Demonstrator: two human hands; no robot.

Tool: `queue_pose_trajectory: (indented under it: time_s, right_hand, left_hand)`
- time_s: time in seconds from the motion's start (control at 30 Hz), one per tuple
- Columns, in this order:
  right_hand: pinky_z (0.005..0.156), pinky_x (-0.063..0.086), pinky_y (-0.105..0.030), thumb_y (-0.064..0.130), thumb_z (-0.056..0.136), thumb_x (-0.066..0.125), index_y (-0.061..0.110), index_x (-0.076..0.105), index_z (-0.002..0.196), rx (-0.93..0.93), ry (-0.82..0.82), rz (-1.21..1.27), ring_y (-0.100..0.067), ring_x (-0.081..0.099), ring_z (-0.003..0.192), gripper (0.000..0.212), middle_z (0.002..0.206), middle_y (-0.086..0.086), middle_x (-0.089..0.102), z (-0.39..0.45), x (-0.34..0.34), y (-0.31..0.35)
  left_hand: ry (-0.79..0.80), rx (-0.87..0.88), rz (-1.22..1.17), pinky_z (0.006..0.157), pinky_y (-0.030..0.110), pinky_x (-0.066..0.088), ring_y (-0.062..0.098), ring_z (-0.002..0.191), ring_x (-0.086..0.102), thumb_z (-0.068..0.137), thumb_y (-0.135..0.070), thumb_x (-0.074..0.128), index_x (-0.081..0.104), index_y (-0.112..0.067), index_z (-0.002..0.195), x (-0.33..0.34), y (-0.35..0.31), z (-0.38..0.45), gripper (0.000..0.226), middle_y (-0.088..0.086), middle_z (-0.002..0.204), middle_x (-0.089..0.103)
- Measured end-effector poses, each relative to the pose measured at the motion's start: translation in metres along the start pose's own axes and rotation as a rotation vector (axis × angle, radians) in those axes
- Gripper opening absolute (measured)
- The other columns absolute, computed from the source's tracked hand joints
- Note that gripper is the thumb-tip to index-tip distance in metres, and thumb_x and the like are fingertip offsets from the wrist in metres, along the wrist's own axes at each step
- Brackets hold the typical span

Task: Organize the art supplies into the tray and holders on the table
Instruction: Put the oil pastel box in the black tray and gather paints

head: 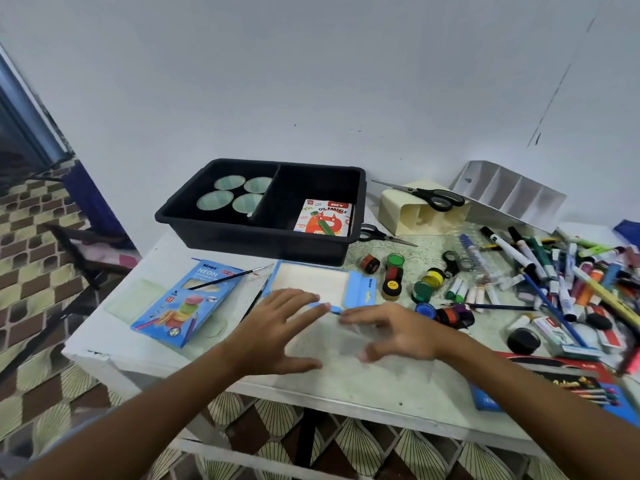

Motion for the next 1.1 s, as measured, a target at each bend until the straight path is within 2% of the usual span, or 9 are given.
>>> queue_pose_trajectory:
  time_s: [0.13, 0.3, 0.4, 0.5, 0.57, 0.63, 0.77, 0.97, 1.1]
  right_hand:
    - [0.085, 0.054, -0.033, 0.033, 0.070, 0.081, 0.009, 0.068, 0.121, 0.197, 0.242, 0.737, -0.024, 0.068, 0.097, 0.058, 0.115, -0.012, 0.069, 0.002, -0.004, -0.006]
    - [0.107, 0.037, -0.057, 0.026, 0.089, 0.057, 0.009, 0.048, 0.140, 0.242, 0.450, 0.923, -0.042, 0.052, 0.122, 0.055, 0.135, -0.024, 0.054, 0.000, 0.004, -0.015]
    - [0.101, 0.045, -0.052, 0.031, 0.083, 0.069, 0.020, 0.045, 0.143, 0.191, 0.217, 0.600, -0.035, 0.063, 0.109, 0.065, 0.126, -0.023, 0.061, -0.003, -0.021, -0.005]
    - [0.110, 0.040, -0.040, 0.069, 0.065, 0.073, 0.047, 0.030, 0.145, 0.117, 0.104, -0.093, -0.017, 0.052, 0.125, 0.093, 0.146, 0.002, 0.046, -0.011, -0.017, 0.011]
    - [0.115, 0.018, -0.032, 0.086, 0.059, 0.060, 0.037, 0.008, 0.153, 0.041, 0.102, -0.582, -0.016, 0.029, 0.141, 0.118, 0.158, 0.005, 0.024, -0.018, 0.009, 0.012]
    - [0.116, 0.013, -0.033, 0.086, 0.067, 0.052, 0.020, -0.001, 0.155, -0.045, 0.071, -0.863, -0.020, 0.021, 0.143, 0.122, 0.160, -0.003, 0.018, -0.021, 0.034, 0.008]
    - [0.115, 0.018, -0.040, 0.076, 0.087, 0.035, 0.011, 0.004, 0.155, -0.088, -0.001, -0.968, -0.026, 0.029, 0.138, 0.099, 0.155, -0.012, 0.028, -0.025, 0.054, -0.002]
    - [0.093, 0.047, -0.037, 0.076, 0.086, 0.034, 0.008, 0.050, 0.140, -0.212, -0.204, -1.090, -0.022, 0.057, 0.110, 0.088, 0.130, -0.005, 0.060, -0.025, 0.048, -0.005]
    - [0.094, 0.044, -0.037, 0.078, 0.084, 0.031, 0.009, 0.047, 0.142, -0.172, -0.171, -1.096, -0.022, 0.054, 0.111, 0.092, 0.134, -0.004, 0.058, -0.021, 0.041, -0.008]
  left_hand:
    - [0.038, 0.049, 0.142, 0.099, 0.042, 0.044, 0.030, 0.121, 0.048, 0.075, -0.072, 0.063, 0.038, -0.016, 0.145, 0.000, 0.004, 0.002, 0.093, 0.017, 0.134, 0.054]
    - [0.154, 0.026, 0.088, 0.082, 0.031, 0.053, 0.022, 0.110, 0.050, 0.075, -0.062, 0.066, 0.034, -0.018, 0.149, 0.003, 0.012, 0.004, 0.092, 0.012, 0.126, 0.055]
    - [0.272, 0.005, 0.032, 0.078, 0.023, 0.051, 0.016, 0.106, 0.050, 0.078, -0.070, 0.055, 0.031, -0.019, 0.152, 0.002, 0.015, -0.005, 0.092, 0.007, 0.125, 0.052]
    - [0.317, -0.017, 0.031, 0.078, 0.022, 0.049, 0.014, 0.100, 0.054, 0.079, -0.073, 0.053, 0.030, -0.018, 0.151, 0.000, 0.017, -0.011, 0.094, 0.005, 0.119, 0.055]
    - [0.348, -0.008, 0.056, 0.079, 0.022, 0.047, 0.014, 0.097, 0.055, 0.080, -0.074, 0.050, 0.031, -0.016, 0.151, 0.000, 0.015, -0.014, 0.094, 0.004, 0.117, 0.057]
    - [0.441, -0.024, 0.025, 0.086, 0.025, 0.043, 0.016, 0.102, 0.052, 0.082, -0.076, 0.046, 0.026, -0.016, 0.153, 0.006, 0.015, -0.019, 0.095, 0.005, 0.122, 0.055]
    - [0.528, -0.050, -0.043, 0.091, 0.028, 0.043, 0.019, 0.108, 0.049, 0.082, -0.076, 0.046, 0.026, -0.016, 0.153, 0.014, 0.012, -0.028, 0.095, 0.008, 0.126, 0.050]
    - [0.590, -0.096, -0.061, 0.093, 0.028, 0.038, 0.017, 0.109, 0.041, 0.082, -0.078, 0.043, 0.022, -0.018, 0.154, 0.023, 0.020, -0.026, 0.097, 0.006, 0.125, 0.044]
    - [0.574, -0.087, -0.033, 0.092, 0.030, 0.040, 0.017, 0.107, 0.043, 0.082, -0.080, 0.039, 0.021, -0.019, 0.155, 0.026, 0.027, -0.020, 0.097, 0.006, 0.123, 0.046]
Point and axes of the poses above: each hand's wrist, its own z-axis towards the middle knuckle, its own x-axis out of the palm, y = z × x, the point moved 5 cm from there along z, towards the middle knuckle
